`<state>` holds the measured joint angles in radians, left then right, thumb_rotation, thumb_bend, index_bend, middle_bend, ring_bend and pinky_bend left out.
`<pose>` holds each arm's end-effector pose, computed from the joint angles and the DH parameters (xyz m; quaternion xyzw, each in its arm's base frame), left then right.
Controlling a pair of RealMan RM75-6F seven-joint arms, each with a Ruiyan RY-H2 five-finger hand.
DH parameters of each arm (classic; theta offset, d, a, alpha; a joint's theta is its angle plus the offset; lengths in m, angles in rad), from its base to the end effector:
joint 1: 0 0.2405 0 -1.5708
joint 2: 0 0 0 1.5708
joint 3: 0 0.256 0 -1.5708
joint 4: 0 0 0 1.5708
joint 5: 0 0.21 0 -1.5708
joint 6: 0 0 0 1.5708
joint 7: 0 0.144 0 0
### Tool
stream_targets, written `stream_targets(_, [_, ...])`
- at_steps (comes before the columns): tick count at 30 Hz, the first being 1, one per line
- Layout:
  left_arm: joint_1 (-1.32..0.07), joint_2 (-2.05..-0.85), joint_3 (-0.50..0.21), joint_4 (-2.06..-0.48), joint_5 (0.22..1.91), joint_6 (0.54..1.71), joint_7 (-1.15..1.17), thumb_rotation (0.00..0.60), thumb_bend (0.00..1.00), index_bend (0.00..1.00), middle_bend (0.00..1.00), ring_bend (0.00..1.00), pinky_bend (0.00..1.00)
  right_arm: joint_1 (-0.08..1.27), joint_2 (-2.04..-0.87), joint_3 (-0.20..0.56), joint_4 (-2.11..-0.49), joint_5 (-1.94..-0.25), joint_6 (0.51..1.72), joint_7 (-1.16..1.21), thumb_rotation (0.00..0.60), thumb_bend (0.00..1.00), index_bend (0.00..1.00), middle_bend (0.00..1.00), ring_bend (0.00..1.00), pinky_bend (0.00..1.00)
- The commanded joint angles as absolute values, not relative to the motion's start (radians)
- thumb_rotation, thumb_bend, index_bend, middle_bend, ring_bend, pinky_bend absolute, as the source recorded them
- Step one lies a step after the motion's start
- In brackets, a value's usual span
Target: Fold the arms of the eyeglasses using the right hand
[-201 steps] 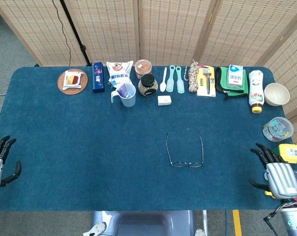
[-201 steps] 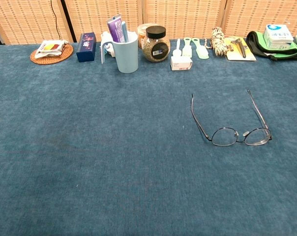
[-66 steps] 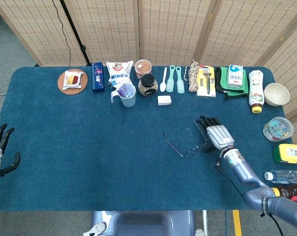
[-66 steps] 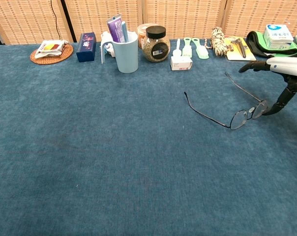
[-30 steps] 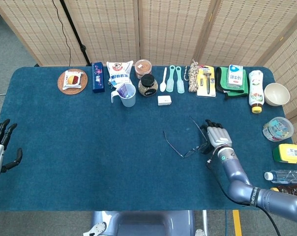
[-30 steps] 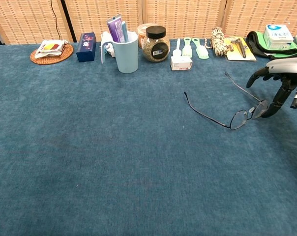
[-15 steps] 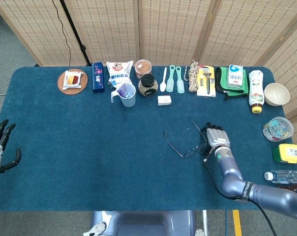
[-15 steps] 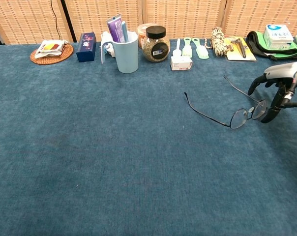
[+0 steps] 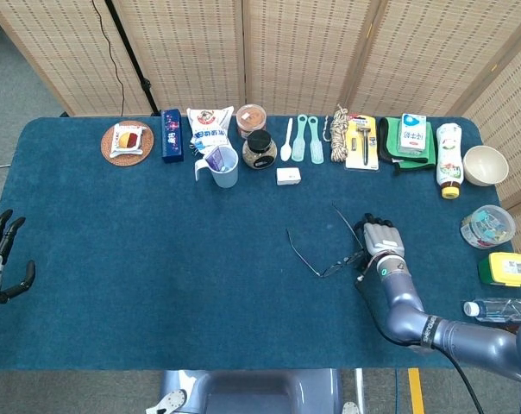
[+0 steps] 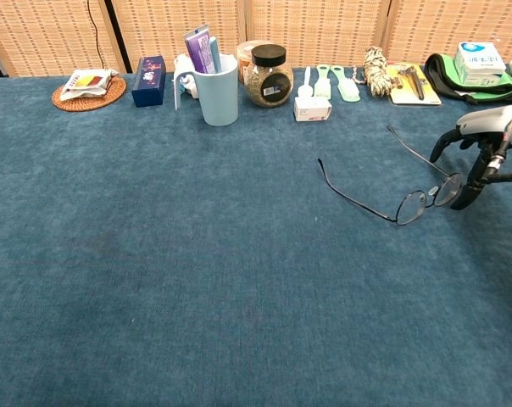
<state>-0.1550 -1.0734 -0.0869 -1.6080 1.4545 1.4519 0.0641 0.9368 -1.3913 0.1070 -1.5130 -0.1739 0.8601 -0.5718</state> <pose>-0.3055 0.2109 0.1781 -0.6108 -0.3415 -0.3732 0.6091 -0.2123 -0.3741 0.0197 0.6259 -0.5736 0.1699 0.5004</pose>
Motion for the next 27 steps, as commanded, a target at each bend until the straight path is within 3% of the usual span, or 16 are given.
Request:
stream_targets(1, [-0.156,-1.074,-0.087,-1.609,1.456,1.452,0.065,0.376,0.5,0.09,0.0,0.04,0.06,0.939,-1.393,0.106,-1.516,-0.173,0.857,-0.574,0.6,0.03,0.2,0.0,0.0,0.0])
stream_targets(10, [-0.15,-1.07,-0.086,-1.61,1.452,1.457,0.064,0.378,0.5,0.09,0.0,0.04,0.06,0.96,-1.416,0.11,-1.513,-0.161,0.855,-0.589,0.6,0.03,0.21,0.0,0.0,0.0])
stream_targets(27, [-0.141,-1.063,-0.085,-1.615,1.443,1.463,0.065,0.38,0.5,0.09,0.0,0.03,0.06,0.982,-1.445,0.121,-1.492,-0.147,0.851,-0.594,0.6,0.03,0.31,0.0,0.0,0.0])
